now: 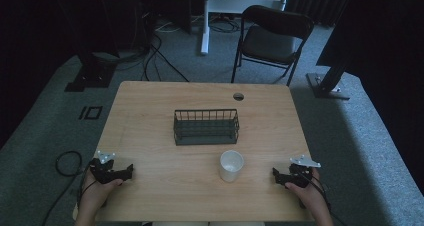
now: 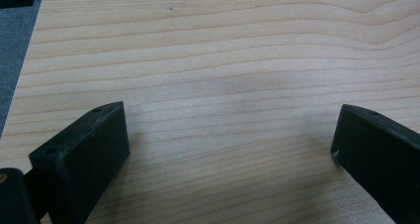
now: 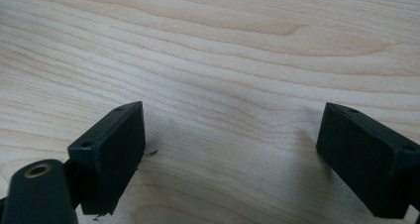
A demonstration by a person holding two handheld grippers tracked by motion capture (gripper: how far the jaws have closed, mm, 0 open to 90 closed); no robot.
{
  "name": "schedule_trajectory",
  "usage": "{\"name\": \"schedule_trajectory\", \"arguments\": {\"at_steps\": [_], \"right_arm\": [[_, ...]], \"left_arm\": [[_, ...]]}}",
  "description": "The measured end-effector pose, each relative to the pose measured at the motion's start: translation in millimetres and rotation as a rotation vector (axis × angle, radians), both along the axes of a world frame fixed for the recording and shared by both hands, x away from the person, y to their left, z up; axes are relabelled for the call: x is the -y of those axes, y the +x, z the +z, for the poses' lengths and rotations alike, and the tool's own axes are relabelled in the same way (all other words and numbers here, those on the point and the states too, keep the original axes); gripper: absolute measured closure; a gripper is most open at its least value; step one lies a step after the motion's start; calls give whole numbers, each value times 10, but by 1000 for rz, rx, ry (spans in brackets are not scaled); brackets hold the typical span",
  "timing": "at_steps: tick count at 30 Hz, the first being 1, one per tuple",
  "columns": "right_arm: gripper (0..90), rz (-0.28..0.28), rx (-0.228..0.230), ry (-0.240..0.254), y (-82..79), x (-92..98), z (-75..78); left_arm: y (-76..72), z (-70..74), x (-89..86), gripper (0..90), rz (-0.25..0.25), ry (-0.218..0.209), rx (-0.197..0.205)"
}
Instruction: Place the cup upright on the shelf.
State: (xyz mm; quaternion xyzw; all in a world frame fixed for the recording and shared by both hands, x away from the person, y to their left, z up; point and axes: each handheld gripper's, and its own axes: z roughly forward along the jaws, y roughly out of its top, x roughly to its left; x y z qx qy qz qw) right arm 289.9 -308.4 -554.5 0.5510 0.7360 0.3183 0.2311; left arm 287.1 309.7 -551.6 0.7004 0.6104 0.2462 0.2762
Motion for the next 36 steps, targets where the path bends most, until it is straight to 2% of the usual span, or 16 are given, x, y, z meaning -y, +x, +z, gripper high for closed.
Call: {"name": "schedule_trajectory", "arguments": {"at_steps": [14, 21, 31, 33, 36], "right_arm": [[111, 0, 0, 0, 1, 0, 0], [111, 0, 0, 0, 1, 0, 0], [111, 0, 0, 0, 1, 0, 0], [111, 0, 0, 0, 1, 0, 0], [111, 0, 0, 0, 1, 0, 0]], "left_arm": [[-1, 1, 7, 16, -16, 7, 5], [-29, 35, 12, 16, -65, 43, 5], [-28, 100, 57, 16, -91, 39, 32], [-23, 110, 71, 17, -94, 26, 34], [-16, 126, 102, 16, -107, 38, 37]]}}
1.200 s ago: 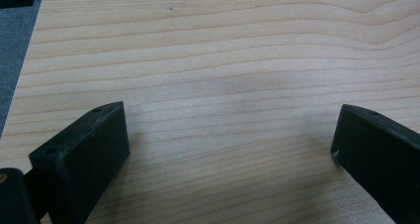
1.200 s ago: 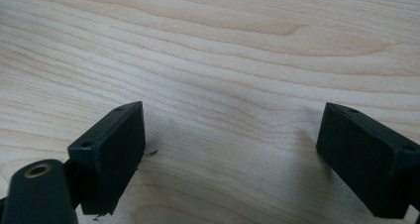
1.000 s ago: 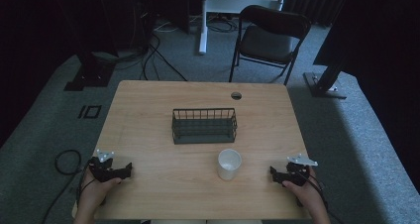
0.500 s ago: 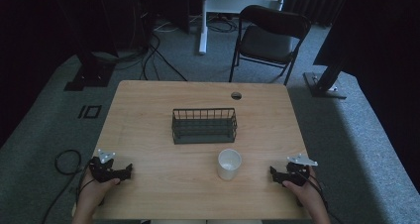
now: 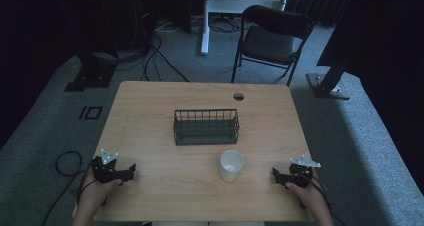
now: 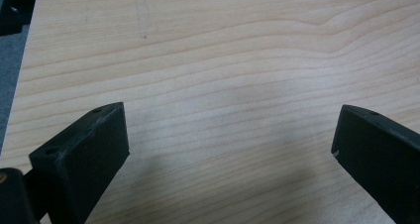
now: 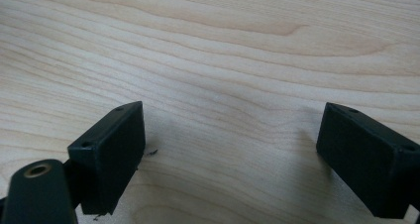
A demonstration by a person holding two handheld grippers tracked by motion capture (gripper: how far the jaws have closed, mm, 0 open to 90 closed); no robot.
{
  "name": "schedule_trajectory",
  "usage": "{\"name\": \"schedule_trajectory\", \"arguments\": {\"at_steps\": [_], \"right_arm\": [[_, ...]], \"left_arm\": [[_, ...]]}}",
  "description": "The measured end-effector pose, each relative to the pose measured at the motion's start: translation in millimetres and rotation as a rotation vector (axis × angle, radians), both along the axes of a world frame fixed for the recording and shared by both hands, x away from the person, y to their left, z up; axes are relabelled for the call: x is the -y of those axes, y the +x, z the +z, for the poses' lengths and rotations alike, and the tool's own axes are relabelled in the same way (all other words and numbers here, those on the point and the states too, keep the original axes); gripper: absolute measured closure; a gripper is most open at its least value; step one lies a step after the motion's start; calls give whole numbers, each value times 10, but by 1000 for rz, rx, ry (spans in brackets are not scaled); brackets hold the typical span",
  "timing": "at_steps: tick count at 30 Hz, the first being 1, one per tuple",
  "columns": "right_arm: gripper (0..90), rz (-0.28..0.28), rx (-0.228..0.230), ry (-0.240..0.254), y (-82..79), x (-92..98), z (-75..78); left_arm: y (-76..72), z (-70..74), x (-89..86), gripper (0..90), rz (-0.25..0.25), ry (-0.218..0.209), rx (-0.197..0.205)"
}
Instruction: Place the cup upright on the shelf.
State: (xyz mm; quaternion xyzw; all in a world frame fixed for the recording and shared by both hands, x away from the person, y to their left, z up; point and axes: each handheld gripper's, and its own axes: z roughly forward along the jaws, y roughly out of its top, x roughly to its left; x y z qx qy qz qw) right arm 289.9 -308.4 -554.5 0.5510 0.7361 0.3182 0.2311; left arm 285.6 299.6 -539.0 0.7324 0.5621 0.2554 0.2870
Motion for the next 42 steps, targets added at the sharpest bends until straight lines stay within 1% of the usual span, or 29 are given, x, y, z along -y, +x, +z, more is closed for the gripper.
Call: {"name": "schedule_trajectory", "arguments": {"at_steps": [6, 11, 13, 18, 20, 24, 26, 29, 34, 37, 38, 41, 42], "right_arm": [[111, 0, 0, 0, 0, 0, 0], [111, 0, 0, 0, 0, 0, 0], [111, 0, 0, 0, 0, 0, 0], [111, 0, 0, 0, 0, 0, 0], [111, 0, 0, 0, 0, 0, 0], [111, 0, 0, 0, 0, 0, 0], [111, 0, 0, 0, 0, 0, 0], [111, 0, 0, 0, 0, 0, 0], [111, 0, 0, 0, 0, 0, 0], [111, 0, 0, 0, 0, 0, 0], [111, 0, 0, 0, 0, 0, 0], [111, 0, 0, 0, 0, 0, 0], [111, 0, 0, 0, 0, 0, 0]], "left_arm": [[20, 39, 54, 17, -28, 3, 2], [31, 81, 118, 17, -50, -1, 12], [35, 96, 143, 17, -67, 7, 13], [46, 130, 215, 17, -90, 2, 21], [47, 142, 249, 17, -99, 14, 22], [44, 188, 312, 16, -120, 17, 31], [41, 210, 345, 16, -140, 21, 36], [40, 238, 400, 17, -163, 16, 46], [35, 275, 514, 17, -208, 0, 63], [34, 294, 588, 16, -233, 3, 69], [36, 301, 611, 16, -240, -2, 70], [43, 315, 682, 16, -264, 9, 73], [44, 318, 709, 16, -275, 4, 74]]}}
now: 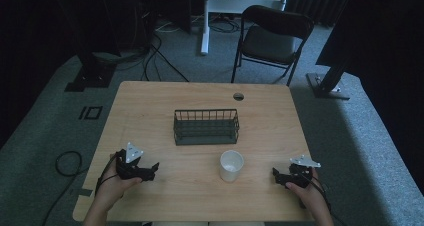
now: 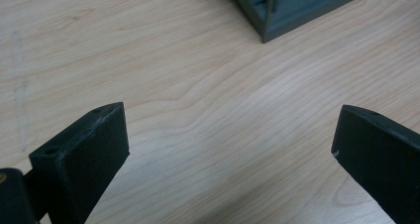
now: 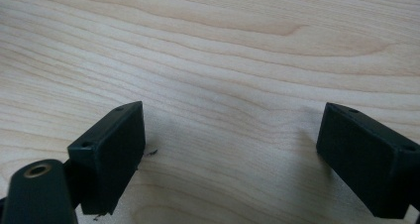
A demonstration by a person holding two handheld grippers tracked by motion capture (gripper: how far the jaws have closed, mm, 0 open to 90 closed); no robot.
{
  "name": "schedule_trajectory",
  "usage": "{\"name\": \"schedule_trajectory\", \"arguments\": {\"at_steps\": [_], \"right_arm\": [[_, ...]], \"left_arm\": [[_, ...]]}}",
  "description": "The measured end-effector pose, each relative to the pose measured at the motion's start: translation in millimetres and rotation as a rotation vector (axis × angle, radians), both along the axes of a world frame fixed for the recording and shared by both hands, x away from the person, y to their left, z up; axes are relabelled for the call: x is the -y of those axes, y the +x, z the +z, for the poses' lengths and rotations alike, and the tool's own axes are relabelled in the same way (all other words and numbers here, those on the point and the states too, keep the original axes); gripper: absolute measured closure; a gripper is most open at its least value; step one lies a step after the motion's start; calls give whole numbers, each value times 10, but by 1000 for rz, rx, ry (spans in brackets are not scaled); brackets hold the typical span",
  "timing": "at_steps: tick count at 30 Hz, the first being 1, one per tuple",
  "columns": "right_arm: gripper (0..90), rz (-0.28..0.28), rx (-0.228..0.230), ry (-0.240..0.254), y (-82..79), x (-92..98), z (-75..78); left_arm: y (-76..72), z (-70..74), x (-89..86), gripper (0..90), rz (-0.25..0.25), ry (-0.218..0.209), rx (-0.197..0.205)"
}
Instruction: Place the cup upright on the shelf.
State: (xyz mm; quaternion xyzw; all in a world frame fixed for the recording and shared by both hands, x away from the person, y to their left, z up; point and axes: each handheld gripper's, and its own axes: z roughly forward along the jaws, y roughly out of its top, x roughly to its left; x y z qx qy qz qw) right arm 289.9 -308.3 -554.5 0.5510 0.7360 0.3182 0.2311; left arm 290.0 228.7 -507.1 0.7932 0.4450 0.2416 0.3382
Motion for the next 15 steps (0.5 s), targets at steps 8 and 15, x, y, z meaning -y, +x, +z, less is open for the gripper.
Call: {"name": "schedule_trajectory", "arguments": {"at_steps": [8, 15], "right_arm": [[110, 0, 0, 0, 0, 0, 0], [111, 0, 0, 0, 0, 0, 0]], "left_arm": [[22, 17, 203, 16, -51, 11, -4], [21, 18, 381, 17, -111, 0, -5]]}}
